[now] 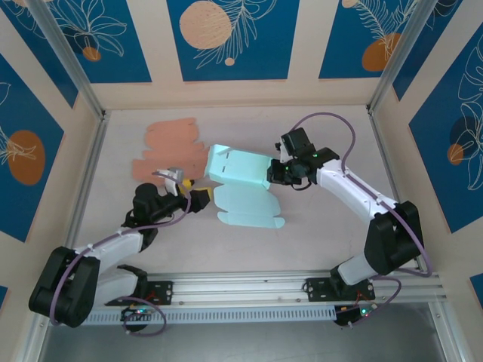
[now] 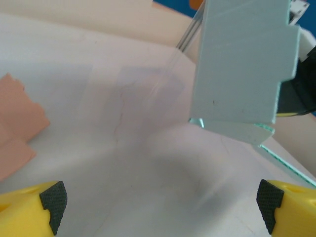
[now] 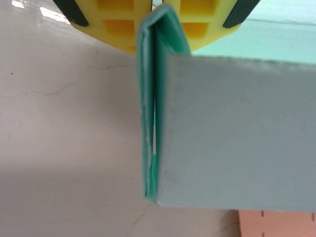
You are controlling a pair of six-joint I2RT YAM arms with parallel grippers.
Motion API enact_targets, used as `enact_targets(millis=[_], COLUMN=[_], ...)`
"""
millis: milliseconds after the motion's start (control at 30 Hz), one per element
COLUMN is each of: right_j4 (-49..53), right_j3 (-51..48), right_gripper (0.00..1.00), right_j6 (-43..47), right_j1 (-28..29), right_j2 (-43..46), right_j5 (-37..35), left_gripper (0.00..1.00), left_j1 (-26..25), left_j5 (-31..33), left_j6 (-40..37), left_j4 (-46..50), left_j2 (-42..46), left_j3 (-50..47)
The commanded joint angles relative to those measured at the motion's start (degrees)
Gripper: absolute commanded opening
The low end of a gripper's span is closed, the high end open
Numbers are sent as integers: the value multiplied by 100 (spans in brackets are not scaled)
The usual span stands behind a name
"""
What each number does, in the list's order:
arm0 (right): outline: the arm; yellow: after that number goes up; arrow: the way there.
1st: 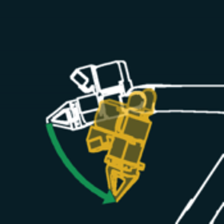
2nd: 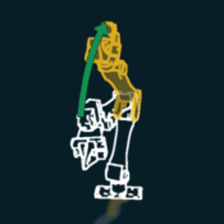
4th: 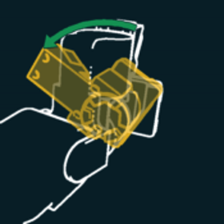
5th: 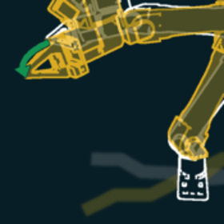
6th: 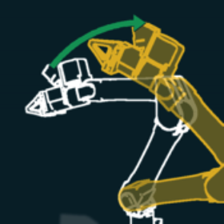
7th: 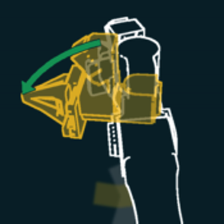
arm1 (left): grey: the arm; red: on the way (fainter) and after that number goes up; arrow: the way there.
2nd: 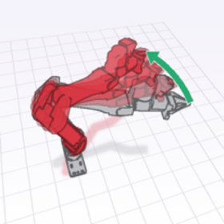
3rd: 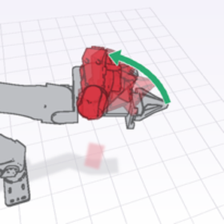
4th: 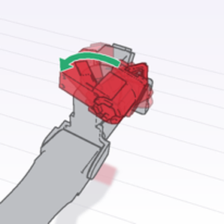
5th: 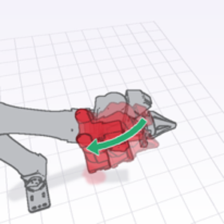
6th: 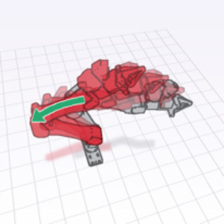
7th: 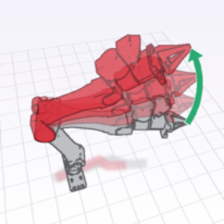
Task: Fold the paper box
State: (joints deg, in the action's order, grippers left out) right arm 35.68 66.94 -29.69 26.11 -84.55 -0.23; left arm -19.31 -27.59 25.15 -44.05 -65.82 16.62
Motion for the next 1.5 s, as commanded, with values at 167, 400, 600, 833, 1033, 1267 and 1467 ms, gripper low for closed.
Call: enact_targets(millis=[167, 400, 600, 833, 1033, 1267, 1467], right_j4=[-200, -236, -158, -101, 133, 238, 560], right_j3=[-231, -366, -339, -280, -138, 17, 361], right_gripper=[2, 2, 2, 2, 2, 2, 2], right_j6=[152, 226, 258, 245, 236, 81, 225], right_j1=[36, 190, 414, 704, 941, 917, 622], right_j2=[328, 359, 277, 303, 130, -308, -853], right_j5=[439, 256, 13, -262, -916, -1539, -829], left_gripper=[100, 99, 98, 89, 65, 87, 92], left_j1=[-158, -220, -351, -611, -841, -864, -751], left_j5=[262, 576, 905, 1130, 1520, 1162, 1174], left_j6=[-99, -117, -238, -635, -817, -872, -394], left_j4=[-708, -686, -692, -137, 390, 1481, 2717], left_j2=[12, 153, 223, 97, 18, 748, 1578], left_j3=[111, 192, 268, 525, 763, 1057, 1143])
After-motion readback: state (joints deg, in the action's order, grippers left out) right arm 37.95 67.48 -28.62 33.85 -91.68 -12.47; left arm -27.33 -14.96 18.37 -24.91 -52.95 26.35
